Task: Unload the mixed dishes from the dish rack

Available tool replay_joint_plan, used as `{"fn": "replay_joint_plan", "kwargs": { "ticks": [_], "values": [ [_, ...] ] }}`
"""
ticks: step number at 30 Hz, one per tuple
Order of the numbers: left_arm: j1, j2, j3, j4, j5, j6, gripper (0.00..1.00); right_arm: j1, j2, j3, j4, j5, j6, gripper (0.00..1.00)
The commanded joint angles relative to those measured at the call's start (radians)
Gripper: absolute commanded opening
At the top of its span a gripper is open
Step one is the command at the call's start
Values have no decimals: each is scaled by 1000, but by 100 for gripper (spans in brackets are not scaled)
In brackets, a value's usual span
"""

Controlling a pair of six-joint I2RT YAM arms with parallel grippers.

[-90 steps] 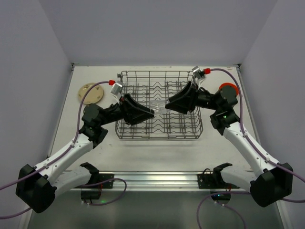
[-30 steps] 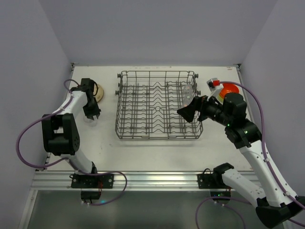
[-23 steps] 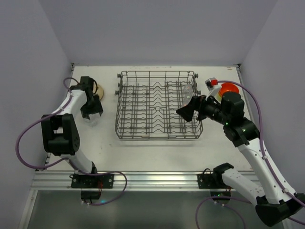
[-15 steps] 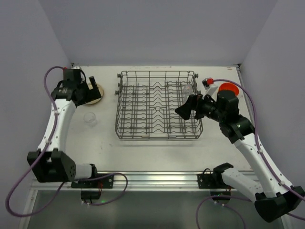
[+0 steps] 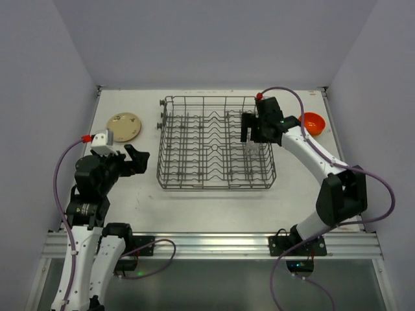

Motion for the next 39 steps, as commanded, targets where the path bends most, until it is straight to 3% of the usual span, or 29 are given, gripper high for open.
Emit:
{"fn": "replay_joint_plan", "kwargs": {
  "ticks": [1,5,14,25,39],
  "values": [
    [-39,-19,13,90,-8,16,100,0,86,138,-75,161,27,89],
    [-61,22,17,84,-14,10,100,3,180,198,-130,242,73,89],
    [-80,21,8,92,-25,6,100,3,267,210,-115,181,81,88],
    [-87,29,8,90,-33,4,100,3,324,199,-100,168,87,80],
    [-88,35,7,89,-36,2,100,3,312,183,-89,156,88,58]
  ]
}}
